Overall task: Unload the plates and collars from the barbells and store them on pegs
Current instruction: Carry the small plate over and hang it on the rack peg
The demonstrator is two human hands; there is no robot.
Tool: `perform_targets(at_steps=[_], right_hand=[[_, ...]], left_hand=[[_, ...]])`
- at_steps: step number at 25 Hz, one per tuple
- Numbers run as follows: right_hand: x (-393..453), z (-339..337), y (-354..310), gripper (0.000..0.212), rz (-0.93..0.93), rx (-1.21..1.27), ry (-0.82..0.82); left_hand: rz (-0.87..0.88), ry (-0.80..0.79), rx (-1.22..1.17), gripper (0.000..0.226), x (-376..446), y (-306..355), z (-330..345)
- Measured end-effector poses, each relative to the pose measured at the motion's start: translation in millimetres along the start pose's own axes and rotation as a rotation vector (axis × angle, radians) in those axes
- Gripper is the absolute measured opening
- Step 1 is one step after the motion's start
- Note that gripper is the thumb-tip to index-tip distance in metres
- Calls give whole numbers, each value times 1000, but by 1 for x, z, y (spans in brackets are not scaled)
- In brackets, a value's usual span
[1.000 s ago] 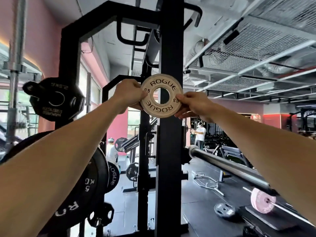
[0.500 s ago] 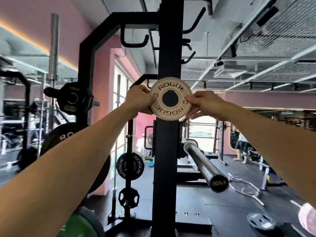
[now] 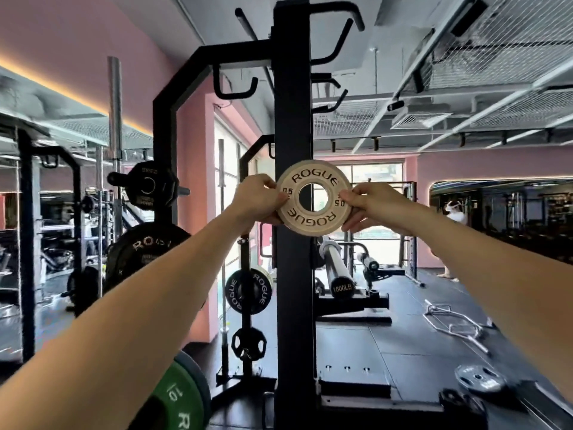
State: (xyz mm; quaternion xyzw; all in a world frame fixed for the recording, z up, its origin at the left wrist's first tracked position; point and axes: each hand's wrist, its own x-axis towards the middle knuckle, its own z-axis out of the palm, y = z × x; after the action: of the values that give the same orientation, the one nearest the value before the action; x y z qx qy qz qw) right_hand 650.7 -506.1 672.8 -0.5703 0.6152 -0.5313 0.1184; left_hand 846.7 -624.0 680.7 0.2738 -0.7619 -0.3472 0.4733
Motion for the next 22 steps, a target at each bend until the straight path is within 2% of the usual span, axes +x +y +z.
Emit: perform_targets(at_steps=[5, 9, 22], right_hand=[[-58, 3, 21, 26, 99, 12, -28], [-90, -3, 49, 23, 168, 36, -10], [-68, 8, 111, 33, 252, 48, -45]], left_hand=[[-82, -43, -2, 22, -54, -12, 18], [-125, -91, -3, 8, -78, -21, 46], [-227, -100, 20, 9, -58, -75, 86]])
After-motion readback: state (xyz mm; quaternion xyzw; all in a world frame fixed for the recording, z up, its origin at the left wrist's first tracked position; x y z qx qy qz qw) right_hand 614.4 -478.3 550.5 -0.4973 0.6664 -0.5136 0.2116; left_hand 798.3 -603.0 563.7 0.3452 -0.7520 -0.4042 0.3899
